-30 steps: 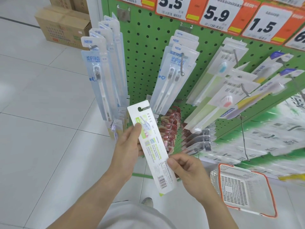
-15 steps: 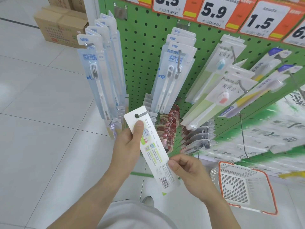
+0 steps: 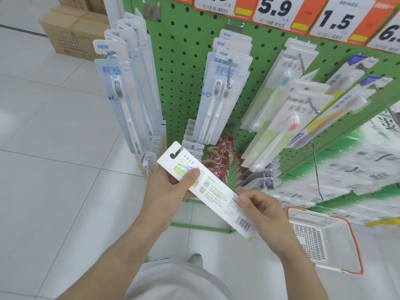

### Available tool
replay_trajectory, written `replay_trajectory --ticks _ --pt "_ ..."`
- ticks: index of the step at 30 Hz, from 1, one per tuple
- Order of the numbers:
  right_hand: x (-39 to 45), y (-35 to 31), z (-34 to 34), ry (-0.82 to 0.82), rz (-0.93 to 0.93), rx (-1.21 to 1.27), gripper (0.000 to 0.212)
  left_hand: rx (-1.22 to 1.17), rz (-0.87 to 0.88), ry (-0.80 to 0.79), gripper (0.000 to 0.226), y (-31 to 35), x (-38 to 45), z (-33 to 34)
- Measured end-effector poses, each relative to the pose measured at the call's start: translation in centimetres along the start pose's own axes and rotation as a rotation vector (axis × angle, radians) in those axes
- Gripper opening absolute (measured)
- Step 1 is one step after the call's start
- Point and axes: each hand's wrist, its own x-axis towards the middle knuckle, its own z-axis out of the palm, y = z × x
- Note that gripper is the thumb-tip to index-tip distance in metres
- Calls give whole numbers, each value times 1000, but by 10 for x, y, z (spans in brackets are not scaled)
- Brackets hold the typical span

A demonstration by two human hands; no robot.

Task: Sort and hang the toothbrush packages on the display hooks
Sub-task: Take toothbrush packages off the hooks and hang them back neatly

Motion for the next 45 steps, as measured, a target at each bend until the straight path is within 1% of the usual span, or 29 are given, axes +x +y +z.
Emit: replay_trajectory --ticks 5,9,13,15,18,20,21,23,24,25,27,28,31,33,35,37,39,40,41,43,44,45 --pt "1 -3 -19 -75 3 52 29 -135 -43 67 17 -1 2 -2" --pt "1 0 -25 -58 16 79 31 -153 -60 70 22 -5 2 -2" --pt "0 2 -34 -131 73 83 37 -176 -110 69 24 -9 4 -4" --pt "0 0 -38 -162 96 92 35 -203 -151 62 28 -8 4 -3" --pt "-4 -4 -39 -189 80 80 32 -224 -183 65 30 -6 2 -1" --pt "-5 -4 -36 -121 60 -15 25 -203 -187 57 31 -5 2 0" --pt "-4 -2 -35 -84 44 -136 21 -181 -185 46 31 -4 1 0" --pt "-4 2 -29 -20 23 -461 19 -142 -181 14 30 -4 -1 3" --pt "-5 4 -24 10 10 -545 20 -131 -183 -4 28 -4 -3 6" --pt "-6 4 -18 28 -14 -556 23 -131 -185 -20 27 -4 -4 8" --pt "-12 3 -5 23 -69 -482 25 -141 -193 -42 24 -5 -8 13" --pt "-13 5 -1 15 -131 -476 25 -140 -192 -49 23 -5 -8 15" --pt "-16 11 7 40 -358 -663 31 -159 -204 -48 19 -5 -9 18" --pt "-16 8 8 60 -385 -696 36 -193 -225 -37 21 -2 -9 20" --pt "-18 5 7 -5 -367 -719 48 -197 -227 -51 24 2 -10 24" --pt "-18 5 6 -74 -322 -786 62 -153 -203 -75 24 6 -13 28" --pt "-18 9 7 -45 -352 -877 54 -36 -157 -122 19 9 -17 32" --pt "-17 10 7 -13 -375 -901 51 27 -134 -170 15 10 -19 33" --pt "-17 11 8 26 -385 -898 51 105 -97 -228 22 10 -22 34" --pt "-18 10 8 100 -368 -825 50 328 18 -375 46 10 -26 33" --pt "-20 8 6 140 -371 -761 46 427 76 -433 48 13 -29 33" --pt "-21 7 3 171 -374 -696 41 489 137 -464 43 16 -32 35"
